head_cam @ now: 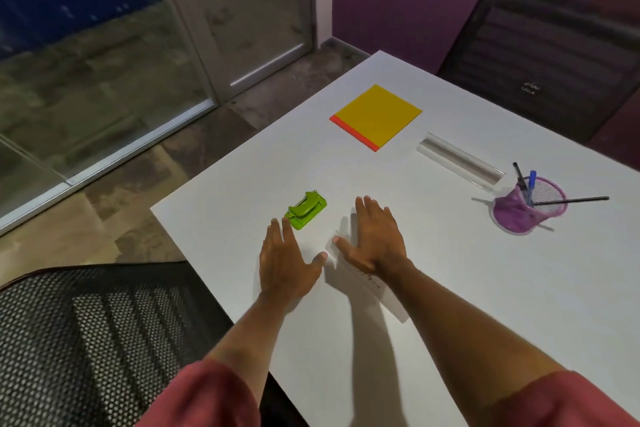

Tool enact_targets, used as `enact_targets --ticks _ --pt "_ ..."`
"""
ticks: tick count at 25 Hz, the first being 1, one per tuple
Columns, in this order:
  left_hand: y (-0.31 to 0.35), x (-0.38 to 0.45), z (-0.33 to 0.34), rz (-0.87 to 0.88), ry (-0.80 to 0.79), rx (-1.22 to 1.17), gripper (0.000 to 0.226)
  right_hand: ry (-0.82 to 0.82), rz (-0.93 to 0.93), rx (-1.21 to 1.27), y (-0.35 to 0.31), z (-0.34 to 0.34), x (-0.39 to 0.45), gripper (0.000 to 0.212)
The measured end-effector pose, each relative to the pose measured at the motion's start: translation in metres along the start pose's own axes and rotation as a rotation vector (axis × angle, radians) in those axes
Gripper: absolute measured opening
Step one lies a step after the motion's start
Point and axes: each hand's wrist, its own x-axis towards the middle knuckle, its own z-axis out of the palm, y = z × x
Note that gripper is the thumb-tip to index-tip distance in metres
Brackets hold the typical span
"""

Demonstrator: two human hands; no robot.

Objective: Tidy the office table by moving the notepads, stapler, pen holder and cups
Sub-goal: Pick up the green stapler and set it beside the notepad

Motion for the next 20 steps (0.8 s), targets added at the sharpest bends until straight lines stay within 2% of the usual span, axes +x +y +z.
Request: enact_targets --ticks 5,10,14,20 --pt "-0.009 0.029 0.016 -0.154 -0.043 -0.159 0.093 -0.041 0.008 0.136 -0.023 0.012 0.041 0.095" --pt "-0.009 0.059 0.025 -0.301 -0.059 -0.352 0.075 -0.121 0.088 0.329 -0.034 0.020 0.083 0.053" --pt "-0.002 0.072 0.026 -0.361 -0.038 -0.501 0.039 -0.187 0.106 0.497 -0.043 0.022 0.105 0.059" --pt "0.007 0.075 0.020 -0.494 0.019 -0.898 0.020 -0.217 0.125 0.603 -0.047 0.021 0.112 0.031"
